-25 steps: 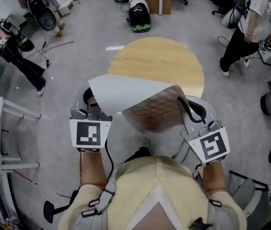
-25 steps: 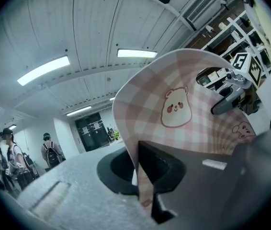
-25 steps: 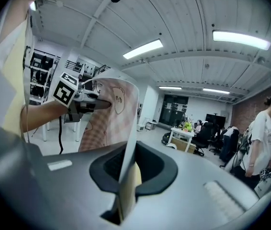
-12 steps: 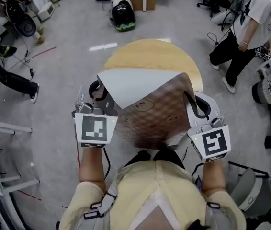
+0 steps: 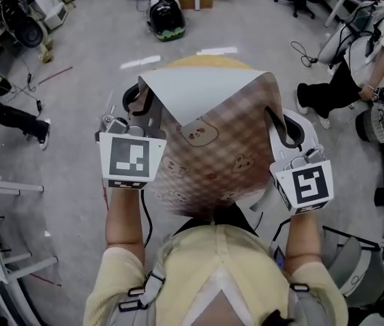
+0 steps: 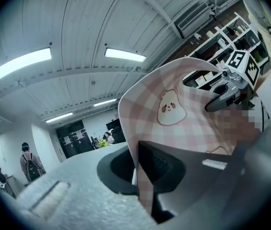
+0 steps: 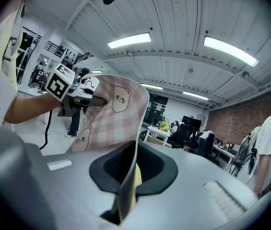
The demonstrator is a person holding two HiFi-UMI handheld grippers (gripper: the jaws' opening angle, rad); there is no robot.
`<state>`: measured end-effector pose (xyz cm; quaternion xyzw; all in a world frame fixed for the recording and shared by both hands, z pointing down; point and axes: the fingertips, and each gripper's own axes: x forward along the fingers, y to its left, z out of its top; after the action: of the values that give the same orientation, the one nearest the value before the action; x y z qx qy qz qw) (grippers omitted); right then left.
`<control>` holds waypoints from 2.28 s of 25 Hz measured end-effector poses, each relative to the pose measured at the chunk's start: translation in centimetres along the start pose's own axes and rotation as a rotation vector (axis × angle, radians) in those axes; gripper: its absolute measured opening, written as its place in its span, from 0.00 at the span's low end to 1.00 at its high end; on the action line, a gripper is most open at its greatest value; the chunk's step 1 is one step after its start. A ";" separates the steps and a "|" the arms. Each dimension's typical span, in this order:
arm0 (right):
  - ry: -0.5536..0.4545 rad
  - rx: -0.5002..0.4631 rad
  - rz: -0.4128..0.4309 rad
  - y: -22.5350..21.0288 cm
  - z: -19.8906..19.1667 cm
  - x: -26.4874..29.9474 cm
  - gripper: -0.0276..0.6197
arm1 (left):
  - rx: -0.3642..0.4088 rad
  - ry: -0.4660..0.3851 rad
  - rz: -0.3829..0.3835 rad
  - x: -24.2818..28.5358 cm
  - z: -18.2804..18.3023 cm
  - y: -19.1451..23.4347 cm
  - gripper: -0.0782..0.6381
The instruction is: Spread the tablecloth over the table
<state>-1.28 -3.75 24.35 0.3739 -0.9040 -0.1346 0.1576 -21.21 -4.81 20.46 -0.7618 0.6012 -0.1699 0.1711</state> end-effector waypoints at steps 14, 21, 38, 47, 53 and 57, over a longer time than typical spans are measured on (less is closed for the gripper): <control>-0.043 -0.055 -0.035 -11.9 -1.1 7.2 0.06 | 0.055 0.024 -0.019 15.5 2.9 1.0 0.12; -0.010 -0.072 -0.014 -15.6 -4.1 12.6 0.06 | 0.082 0.091 -0.038 22.0 0.2 1.2 0.12; 0.202 -0.121 0.154 -18.3 -17.6 26.2 0.09 | 0.225 0.406 -0.151 34.9 -14.4 -1.2 0.12; 0.335 -0.161 0.252 -16.1 -25.3 30.0 0.10 | 0.324 0.552 -0.259 37.5 -22.8 -4.0 0.12; 0.388 -0.194 0.309 -14.4 -29.4 31.7 0.11 | 0.352 0.623 -0.311 38.2 -27.7 -5.8 0.13; 0.419 -0.238 0.327 -13.5 -31.2 32.4 0.11 | 0.324 0.658 -0.329 38.2 -29.8 -6.5 0.13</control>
<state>-2.44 -40.17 54.00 0.2217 -0.8779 -0.1323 0.4033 -21.13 -42.31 51.88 -0.7160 0.4593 -0.5226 0.0580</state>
